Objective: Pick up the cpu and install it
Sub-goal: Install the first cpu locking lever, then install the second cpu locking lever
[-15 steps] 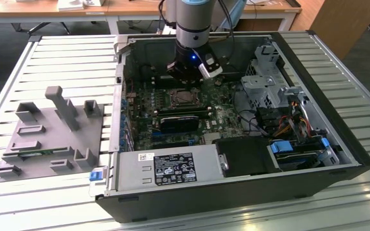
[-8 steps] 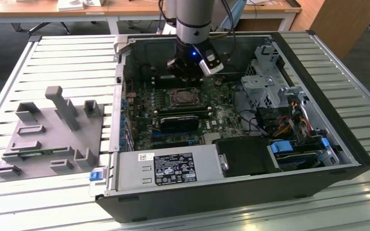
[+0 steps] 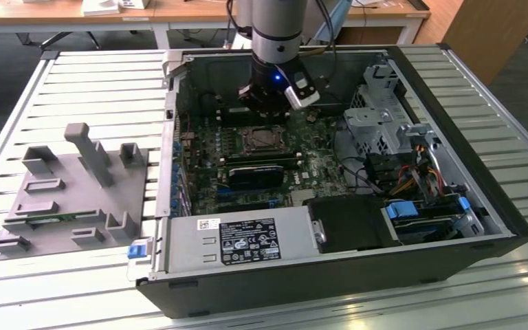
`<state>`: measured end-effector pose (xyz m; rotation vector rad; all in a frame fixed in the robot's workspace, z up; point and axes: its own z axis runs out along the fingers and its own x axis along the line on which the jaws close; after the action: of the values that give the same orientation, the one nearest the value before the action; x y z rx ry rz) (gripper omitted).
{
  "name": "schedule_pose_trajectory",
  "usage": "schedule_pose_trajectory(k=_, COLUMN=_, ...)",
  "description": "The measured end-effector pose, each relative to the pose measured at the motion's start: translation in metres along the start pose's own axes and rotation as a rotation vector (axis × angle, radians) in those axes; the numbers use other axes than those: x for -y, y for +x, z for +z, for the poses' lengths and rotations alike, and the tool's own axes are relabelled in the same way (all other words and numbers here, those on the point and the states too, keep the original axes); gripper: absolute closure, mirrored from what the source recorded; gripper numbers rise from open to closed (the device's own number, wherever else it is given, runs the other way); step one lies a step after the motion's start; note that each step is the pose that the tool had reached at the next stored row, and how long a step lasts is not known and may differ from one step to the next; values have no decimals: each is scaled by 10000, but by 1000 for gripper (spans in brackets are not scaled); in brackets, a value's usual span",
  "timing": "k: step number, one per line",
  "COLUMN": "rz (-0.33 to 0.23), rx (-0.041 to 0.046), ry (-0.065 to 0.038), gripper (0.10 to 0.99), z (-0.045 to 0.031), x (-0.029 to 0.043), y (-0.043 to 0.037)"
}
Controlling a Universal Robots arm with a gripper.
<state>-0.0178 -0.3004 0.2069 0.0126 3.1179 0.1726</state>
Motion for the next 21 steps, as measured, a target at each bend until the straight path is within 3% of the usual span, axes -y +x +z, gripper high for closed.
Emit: schedule_pose_trajectory(k=21, rz=0, rx=-2, ry=3, gripper=980, z=-15, x=68, y=-13)
